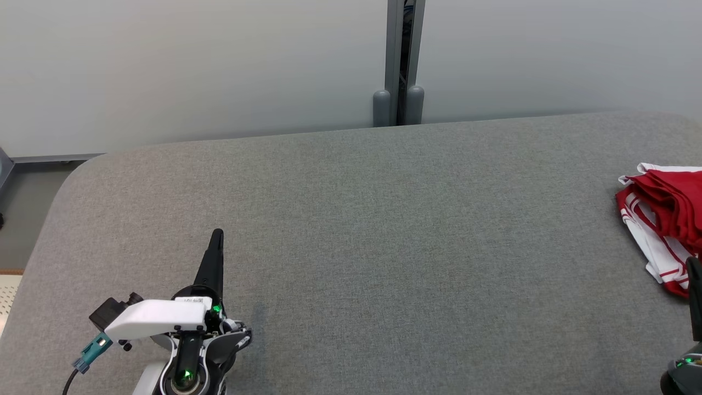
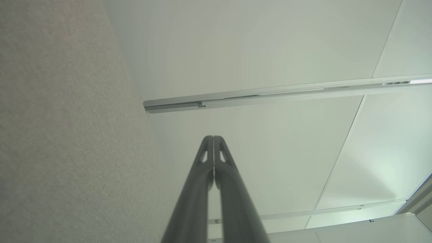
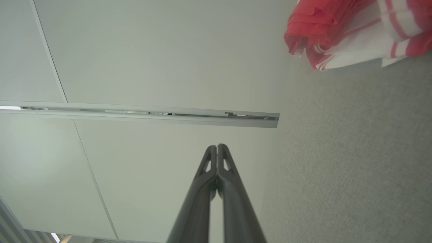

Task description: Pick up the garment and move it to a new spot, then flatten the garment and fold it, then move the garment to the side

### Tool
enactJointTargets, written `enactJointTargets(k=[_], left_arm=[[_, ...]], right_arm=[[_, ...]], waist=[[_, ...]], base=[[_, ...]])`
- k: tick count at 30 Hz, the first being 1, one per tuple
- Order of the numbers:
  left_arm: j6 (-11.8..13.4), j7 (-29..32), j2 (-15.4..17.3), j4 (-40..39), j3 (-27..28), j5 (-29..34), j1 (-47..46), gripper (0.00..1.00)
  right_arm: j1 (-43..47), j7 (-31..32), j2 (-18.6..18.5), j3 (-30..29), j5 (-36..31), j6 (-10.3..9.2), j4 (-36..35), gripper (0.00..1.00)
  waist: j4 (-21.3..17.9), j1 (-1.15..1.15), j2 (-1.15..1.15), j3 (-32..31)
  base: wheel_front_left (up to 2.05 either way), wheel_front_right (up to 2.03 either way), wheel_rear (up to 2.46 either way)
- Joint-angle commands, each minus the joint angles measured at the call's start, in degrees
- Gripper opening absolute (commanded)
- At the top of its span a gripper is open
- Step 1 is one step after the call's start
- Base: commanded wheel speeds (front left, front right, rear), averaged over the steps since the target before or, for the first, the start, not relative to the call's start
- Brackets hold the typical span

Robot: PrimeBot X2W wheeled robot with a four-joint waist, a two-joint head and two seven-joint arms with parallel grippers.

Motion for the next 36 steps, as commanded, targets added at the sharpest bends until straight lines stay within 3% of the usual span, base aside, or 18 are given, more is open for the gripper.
enactJointTargets(k=[1,36], left_arm=[[-0.2,-0.1,0.2,0.0,0.1,0.0,-0.4,0.0],[-0.2,-0.1,0.2,0.0,0.1,0.0,-0.4,0.0]], right_arm=[[-0.5,0.3,0.0,-0.1,-0.3,0.0,0.0,0.0],[-0.6,0.5,0.1,-0.3,-0.4,0.0,0.0,0.0]], waist=[[0.0,0.0,0.0,0.0],[0.0,0.0,0.0,0.0]], base=[[0.0,0.0,0.0],[0.0,0.0,0.0]])
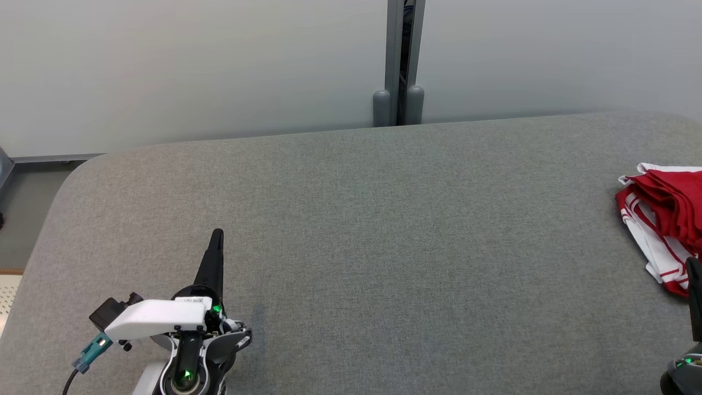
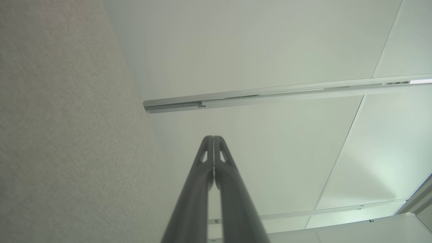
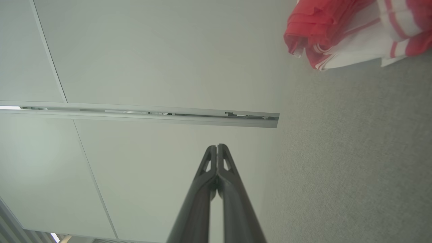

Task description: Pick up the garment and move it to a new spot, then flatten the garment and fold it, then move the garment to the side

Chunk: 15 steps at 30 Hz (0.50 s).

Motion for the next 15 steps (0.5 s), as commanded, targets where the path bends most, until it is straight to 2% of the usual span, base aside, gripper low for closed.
enactJointTargets(k=[1,15], left_arm=[[-0.2,-0.1,0.2,0.0,0.1,0.0,-0.4,0.0],[-0.2,-0.1,0.2,0.0,0.1,0.0,-0.4,0.0]], right_arm=[[-0.6,0.3,-0.1,-0.1,-0.2,0.0,0.0,0.0],[-0.4,0.4,0.0,-0.2,-0.2,0.0,0.0,0.0]], waist=[[0.0,0.0,0.0,0.0],[0.0,0.0,0.0,0.0]], base=[[0.0,0.0,0.0],[0.0,0.0,0.0]])
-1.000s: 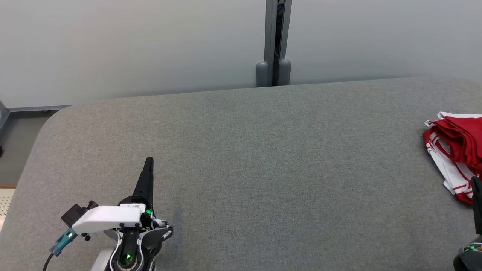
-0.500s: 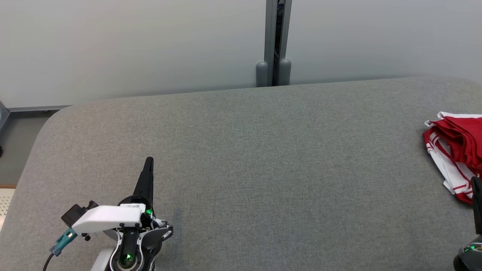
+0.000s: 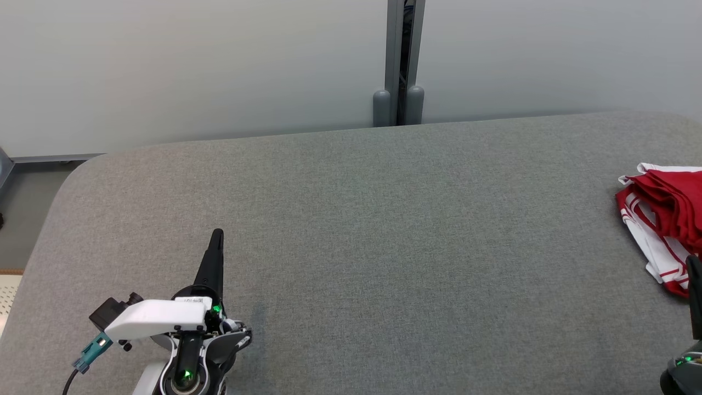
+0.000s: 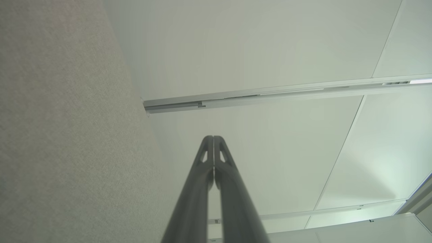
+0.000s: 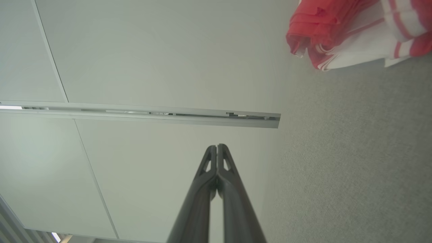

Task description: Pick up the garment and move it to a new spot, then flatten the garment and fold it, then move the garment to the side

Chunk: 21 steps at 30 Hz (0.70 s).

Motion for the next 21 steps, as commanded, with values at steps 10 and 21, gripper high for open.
enactJointTargets(k=[10,21], left_arm=[[-0.2,-0.1,0.2,0.0,0.1,0.0,-0.4,0.0],[-0.2,-0.1,0.2,0.0,0.1,0.0,-0.4,0.0]], right_arm=[[-0.1,0.4,-0.1,-0.2,-0.2,0.0,0.0,0.0],[-0.1,0.4,0.0,-0.2,-0.3,0.0,0.0,0.0]], waist=[[0.0,0.0,0.0,0.0],[0.0,0.0,0.0,0.0]], base=[[0.0,0.0,0.0],[0.0,0.0,0.0]])
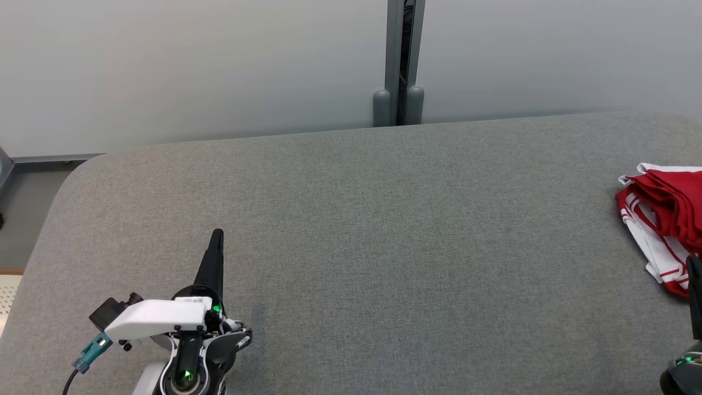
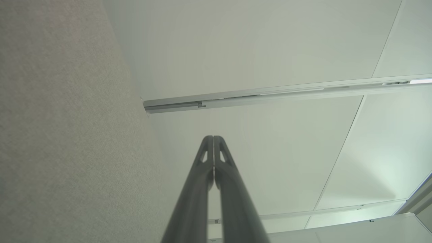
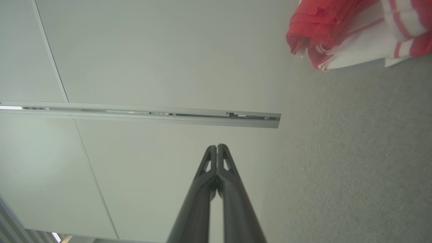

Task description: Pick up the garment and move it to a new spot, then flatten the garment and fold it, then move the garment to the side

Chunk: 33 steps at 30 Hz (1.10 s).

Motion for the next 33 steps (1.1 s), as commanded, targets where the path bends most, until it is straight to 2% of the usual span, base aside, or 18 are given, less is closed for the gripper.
enactJointTargets(k=[1,33], left_arm=[[-0.2,-0.1,0.2,0.0,0.1,0.0,-0.4,0.0],[-0.2,-0.1,0.2,0.0,0.1,0.0,-0.4,0.0]], right_arm=[[-0.1,0.4,-0.1,-0.2,-0.3,0.0,0.0,0.0],[-0.2,0.4,0.0,-0.3,-0.4,0.0,0.0,0.0]], waist=[[0.0,0.0,0.0,0.0],[0.0,0.0,0.0,0.0]], base=[[0.0,0.0,0.0],[0.0,0.0,0.0]])
